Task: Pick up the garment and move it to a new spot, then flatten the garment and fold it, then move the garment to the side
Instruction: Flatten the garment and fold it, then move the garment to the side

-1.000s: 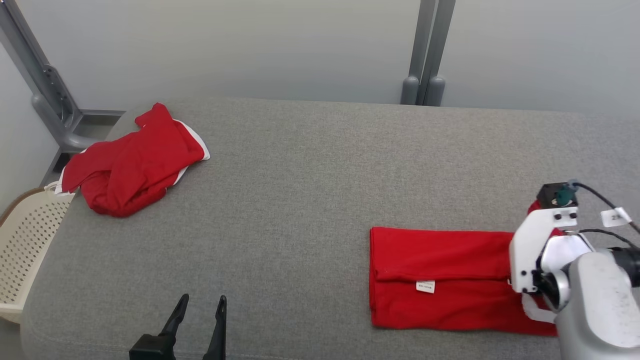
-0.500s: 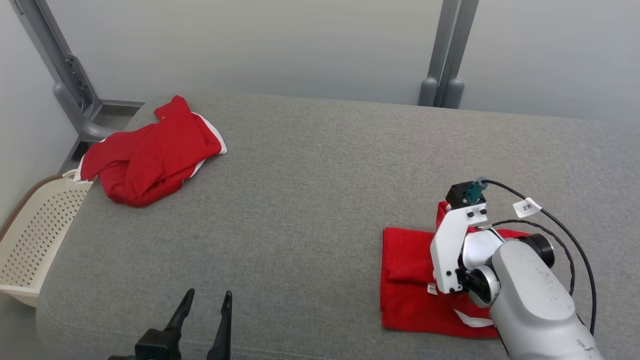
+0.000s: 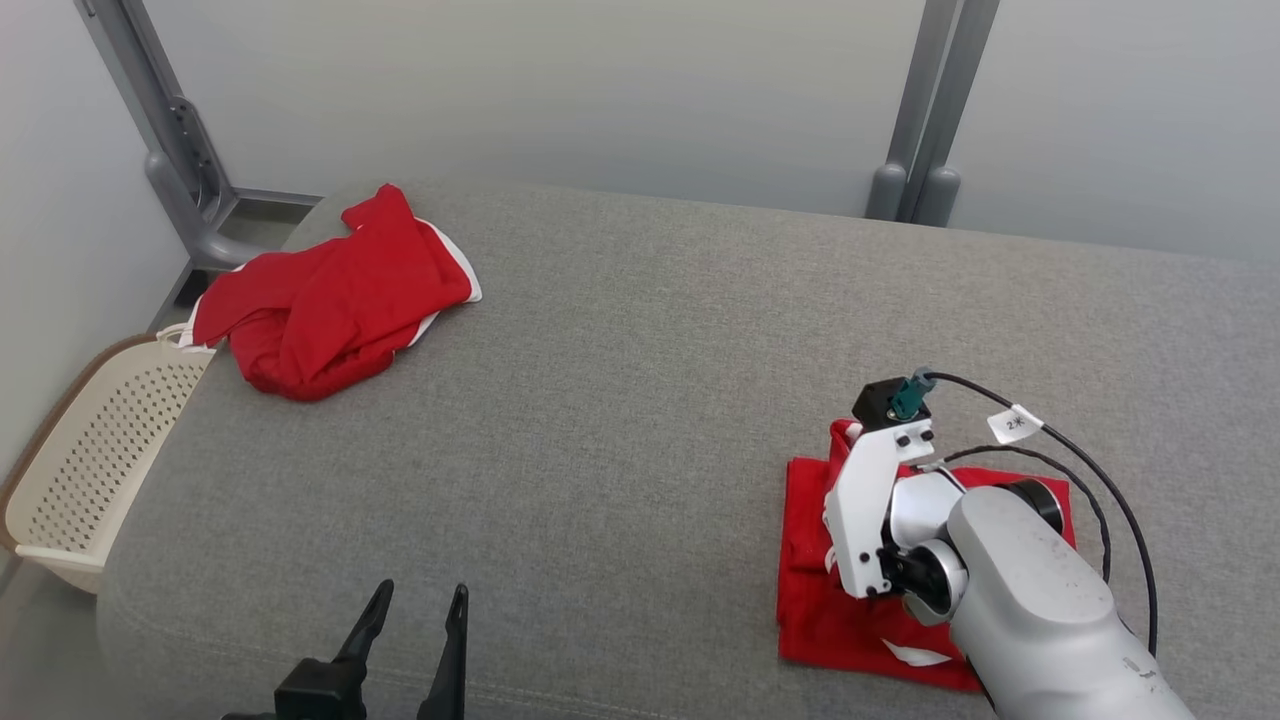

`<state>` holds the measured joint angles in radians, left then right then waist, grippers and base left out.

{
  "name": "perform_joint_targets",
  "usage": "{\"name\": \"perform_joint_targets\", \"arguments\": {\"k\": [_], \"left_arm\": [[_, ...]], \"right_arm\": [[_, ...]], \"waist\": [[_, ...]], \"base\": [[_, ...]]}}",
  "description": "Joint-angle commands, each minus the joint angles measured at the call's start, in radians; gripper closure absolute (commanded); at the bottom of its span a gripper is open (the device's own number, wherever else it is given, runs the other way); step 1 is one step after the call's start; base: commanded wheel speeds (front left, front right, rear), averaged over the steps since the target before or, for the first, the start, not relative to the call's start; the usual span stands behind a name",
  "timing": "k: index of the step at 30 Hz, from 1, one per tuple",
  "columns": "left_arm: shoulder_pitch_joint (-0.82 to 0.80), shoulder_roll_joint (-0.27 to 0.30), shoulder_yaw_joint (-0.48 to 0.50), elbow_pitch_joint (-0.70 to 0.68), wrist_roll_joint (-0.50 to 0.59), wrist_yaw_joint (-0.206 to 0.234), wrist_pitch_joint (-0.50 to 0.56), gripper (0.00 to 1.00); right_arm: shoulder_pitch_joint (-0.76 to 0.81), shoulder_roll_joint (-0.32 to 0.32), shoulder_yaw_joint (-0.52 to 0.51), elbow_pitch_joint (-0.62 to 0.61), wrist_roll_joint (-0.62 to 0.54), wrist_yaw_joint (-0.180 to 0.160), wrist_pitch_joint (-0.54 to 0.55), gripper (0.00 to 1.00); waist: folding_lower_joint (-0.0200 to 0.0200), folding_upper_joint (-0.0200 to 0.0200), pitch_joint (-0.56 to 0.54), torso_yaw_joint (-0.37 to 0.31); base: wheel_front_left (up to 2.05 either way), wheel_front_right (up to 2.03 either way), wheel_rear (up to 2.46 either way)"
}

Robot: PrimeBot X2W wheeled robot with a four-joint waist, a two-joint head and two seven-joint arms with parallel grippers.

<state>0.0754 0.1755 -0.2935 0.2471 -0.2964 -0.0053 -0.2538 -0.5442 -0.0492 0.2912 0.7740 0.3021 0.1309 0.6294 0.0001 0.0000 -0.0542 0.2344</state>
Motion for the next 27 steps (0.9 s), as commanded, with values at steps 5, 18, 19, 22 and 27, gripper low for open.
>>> {"name": "perform_joint_targets", "arguments": {"k": [5, 18, 19, 22, 27], "left_arm": [[-0.006, 0.007, 0.000, 0.001, -0.007, 0.007, -0.003, 0.00], [0.018, 0.013, -0.001, -0.009, -0.019, 0.023, -0.005, 0.00], [0.019, 0.012, -0.002, -0.010, -0.018, 0.023, -0.006, 0.00], [0.025, 0.011, -0.002, -0.013, -0.021, 0.026, -0.006, 0.00], [0.030, 0.013, 0.002, -0.022, -0.025, 0.033, -0.008, 0.00]], "right_arm": [[-0.025, -0.003, 0.011, 0.019, 0.051, 0.000, -0.060, 0.00], [0.030, -0.027, -0.235, -0.010, -0.172, -0.001, -0.129, 0.00], [0.049, -0.031, -0.269, -0.020, -0.199, 0.000, -0.109, 0.00], [0.113, -0.036, -0.372, -0.080, -0.266, 0.000, -0.047, 0.00], [0.223, -0.019, -0.484, -0.237, -0.327, 0.000, 0.023, 0.00]], "waist": [[-0.0001, 0.0000, -0.002, -0.003], [-0.0001, 0.0000, -0.022, -0.049], [-0.0001, 0.0000, -0.023, -0.052], [-0.0001, 0.0000, -0.025, -0.063], [-0.0001, 0.0000, -0.021, -0.085]], "base": [[0.00, 0.00, 0.00], [0.00, 0.00, 0.00], [0.00, 0.00, 0.00], [0.00, 0.00, 0.00], [0.00, 0.00, 0.00]]}}
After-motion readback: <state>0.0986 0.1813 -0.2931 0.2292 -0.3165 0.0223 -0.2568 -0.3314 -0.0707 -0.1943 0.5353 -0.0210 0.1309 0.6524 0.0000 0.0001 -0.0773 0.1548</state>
